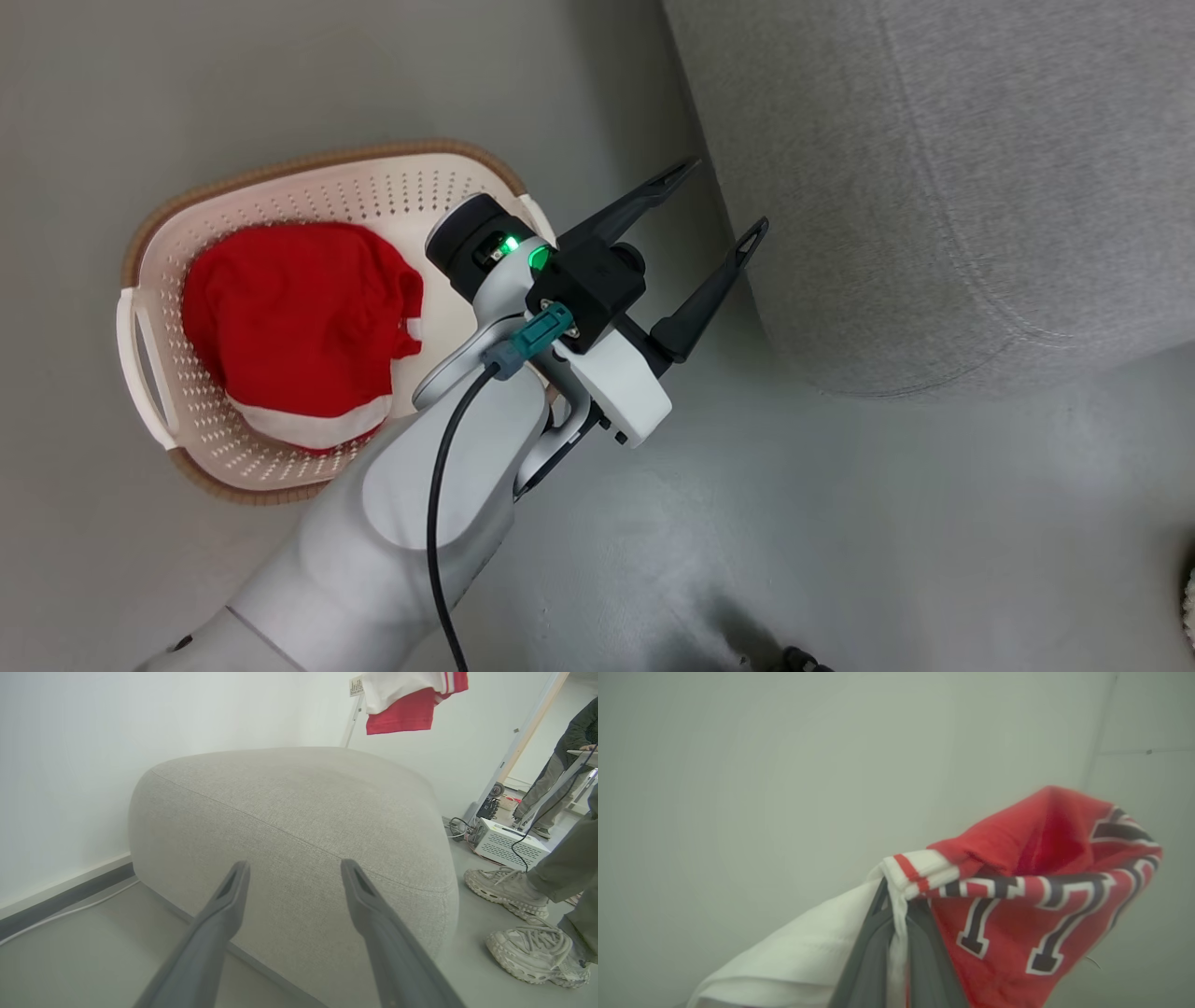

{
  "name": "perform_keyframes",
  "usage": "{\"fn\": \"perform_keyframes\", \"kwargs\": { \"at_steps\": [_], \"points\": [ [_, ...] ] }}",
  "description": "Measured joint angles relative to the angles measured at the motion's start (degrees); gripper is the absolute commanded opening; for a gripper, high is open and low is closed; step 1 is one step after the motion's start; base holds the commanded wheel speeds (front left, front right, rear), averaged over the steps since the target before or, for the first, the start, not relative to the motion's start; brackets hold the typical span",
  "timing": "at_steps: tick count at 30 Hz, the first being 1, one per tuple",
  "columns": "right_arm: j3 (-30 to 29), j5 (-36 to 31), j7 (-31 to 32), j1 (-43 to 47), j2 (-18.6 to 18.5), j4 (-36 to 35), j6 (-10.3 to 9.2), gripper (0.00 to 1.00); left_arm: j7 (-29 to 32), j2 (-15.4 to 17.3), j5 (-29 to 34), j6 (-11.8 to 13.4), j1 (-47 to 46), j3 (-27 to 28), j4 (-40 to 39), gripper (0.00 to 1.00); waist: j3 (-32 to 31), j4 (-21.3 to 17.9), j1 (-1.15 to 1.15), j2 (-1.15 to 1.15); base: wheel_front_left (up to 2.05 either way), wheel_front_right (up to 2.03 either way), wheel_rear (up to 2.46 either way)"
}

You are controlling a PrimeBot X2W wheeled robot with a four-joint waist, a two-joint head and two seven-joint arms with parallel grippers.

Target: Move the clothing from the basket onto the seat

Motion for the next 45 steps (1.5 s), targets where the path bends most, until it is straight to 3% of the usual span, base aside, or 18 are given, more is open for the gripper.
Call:
{"fn": "perform_keyframes", "kwargs": {
  "at_steps": [10,18,22,24,27,30,45],
  "points": [
    [-9.78,-5.68,0.0,-9.18,-4.66,11.43,0.0,0.0,-0.03,0.01,0.04,1.49,-2.48,-2.44,-0.92,1.0,7.78,5.1,0.0,0.0,0.0,0.0,0.0],
    [-18.35,-11.0,0.0,-13.47,-7.24,13.67,0.0,0.0,-0.04,0.02,-0.3,2.45,-2.55,-4.2,-1.42,1.0,11.21,8.84,0.0,0.0,0.0,0.0,0.0],
    [-23.87,-15.67,-0.01,-15.75,-7.2,12.69,0.0,0.0,-0.04,0.03,-0.4,2.72,-2.55,-4.8,-1.45,1.0,13.03,10.07,0.0,0.0,0.0,0.0,0.0],
    [-23.83,-16.27,-0.01,-15.84,-6.45,13.0,-0.03,0.0,-0.04,-0.03,-0.78,2.94,-2.55,-4.86,-1.44,1.0,13.67,10.51,0.01,0.0,0.0,0.0,0.0],
    [-21.43,-13.8,-0.01,-16.49,-2.19,16.93,-0.03,0.0,-0.04,-0.01,-0.79,3.11,-2.55,-4.81,-0.93,1.0,14.04,10.8,0.0,0.0,0.0,0.0,0.0],
    [-15.17,-8.56,-0.01,-16.66,0.93,19.38,-0.02,0.0,-0.04,-0.04,-0.82,3.19,-2.55,-4.75,-0.8,1.0,13.96,11.1,0.0,0.0,0.0,0.0,0.0],
    [12.47,17.63,-0.01,-3.1,1.63,14.3,-0.02,0.0,-0.04,-0.14,-2.04,3.27,-2.4,-3.44,-1.88,1.0,10.65,13.04,0.01,0.0,0.0,0.0,0.0]
  ]
}}
